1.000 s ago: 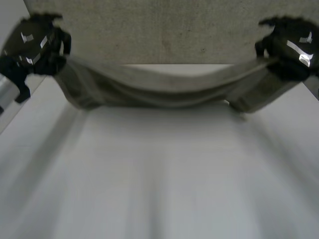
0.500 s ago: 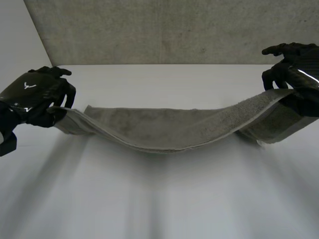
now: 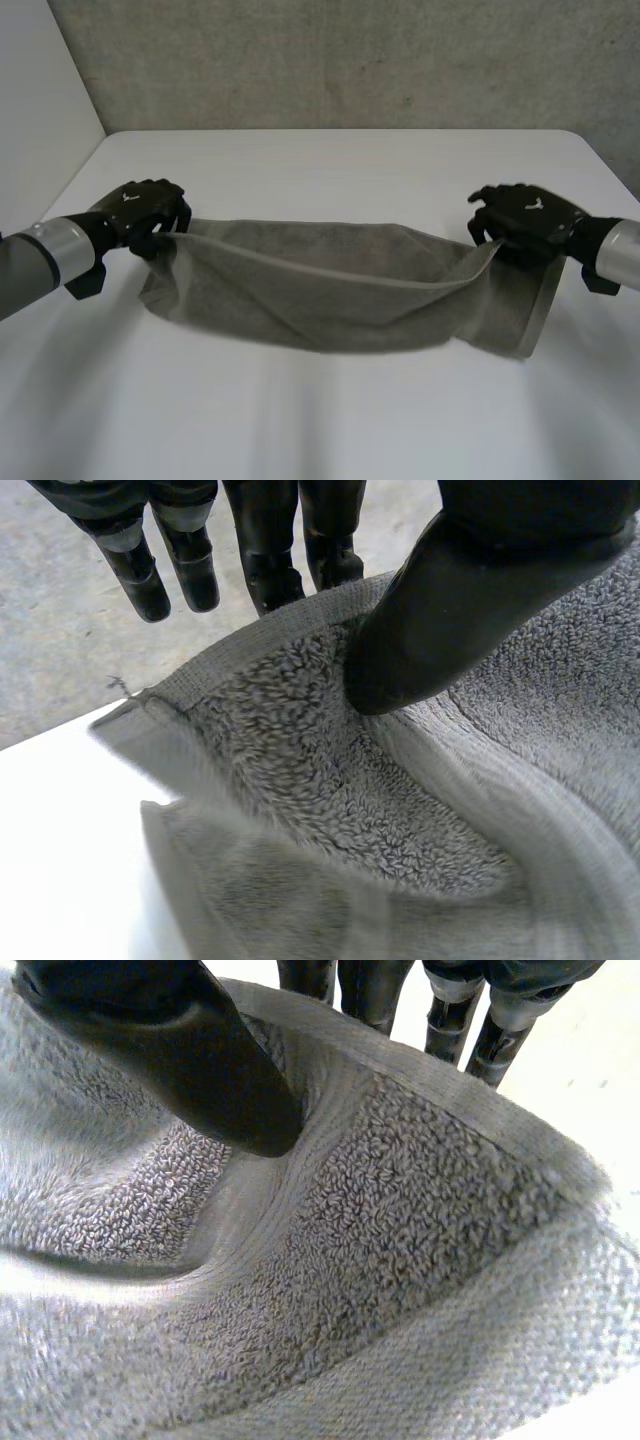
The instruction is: Fold the towel.
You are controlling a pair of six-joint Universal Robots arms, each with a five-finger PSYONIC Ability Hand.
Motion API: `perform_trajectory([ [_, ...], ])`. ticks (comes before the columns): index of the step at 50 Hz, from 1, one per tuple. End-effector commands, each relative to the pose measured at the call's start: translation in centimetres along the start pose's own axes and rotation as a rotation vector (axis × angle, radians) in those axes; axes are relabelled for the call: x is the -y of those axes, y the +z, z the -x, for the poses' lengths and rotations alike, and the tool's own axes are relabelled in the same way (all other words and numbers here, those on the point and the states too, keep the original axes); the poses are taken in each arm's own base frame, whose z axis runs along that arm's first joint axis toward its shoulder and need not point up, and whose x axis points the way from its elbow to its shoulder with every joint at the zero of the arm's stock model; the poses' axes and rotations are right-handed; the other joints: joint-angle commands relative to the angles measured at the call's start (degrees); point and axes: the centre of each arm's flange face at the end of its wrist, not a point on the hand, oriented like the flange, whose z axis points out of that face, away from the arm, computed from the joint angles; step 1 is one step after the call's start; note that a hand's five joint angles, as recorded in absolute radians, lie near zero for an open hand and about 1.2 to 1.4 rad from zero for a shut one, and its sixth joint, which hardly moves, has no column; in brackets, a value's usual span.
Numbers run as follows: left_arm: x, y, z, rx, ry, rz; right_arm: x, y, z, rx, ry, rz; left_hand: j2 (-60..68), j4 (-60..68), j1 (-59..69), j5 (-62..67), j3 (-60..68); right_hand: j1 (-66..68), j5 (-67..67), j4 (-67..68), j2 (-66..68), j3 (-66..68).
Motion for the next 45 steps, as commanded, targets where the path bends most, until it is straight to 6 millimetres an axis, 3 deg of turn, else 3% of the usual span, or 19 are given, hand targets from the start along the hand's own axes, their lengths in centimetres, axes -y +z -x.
perform_trajectory([
  [1, 0.0, 1.6, 1.2, 0.025, 0.014, -0.014, -1.5, 1.4, 0.4, -0.015, -0.023, 0.099, 3.74, -2.88, 7.73, 4.3, -2.46, 4.81, 1.97, -3.42, 3.29, -0.38],
  [11, -1.3, 3.9, 2.1, 0.018, 0.02, -0.022, -2.1, 2.7, 0.6, -0.042, 0.031, 0.112, 3.74, -2.88, 7.73, 4.3, -2.46, 4.81, 1.97, -3.42, 3.29, -0.38],
  [21, -1.3, 5.4, 2.2, 0.019, 0.071, -0.088, -1.8, 3.9, -1.9, -0.192, 0.056, 0.073, 3.74, -2.88, 7.73, 4.3, -2.46, 4.81, 1.97, -3.42, 3.29, -0.38],
  [27, -1.0, 6.2, 2.8, 0.037, 0.11, -0.148, -1.4, 4.6, -1.5, -0.2, 0.044, 0.048, 3.74, -2.88, 7.73, 4.3, -2.46, 4.81, 1.97, -3.42, 3.29, -0.38],
  [45, -2.2, 8.0, 3.2, 0.05, 0.157, -0.215, -2.6, 6.3, -1.8, -0.223, 0.037, 0.059, 3.74, -2.88, 7.73, 4.3, -2.46, 4.81, 1.97, -3.42, 3.29, -0.38],
])
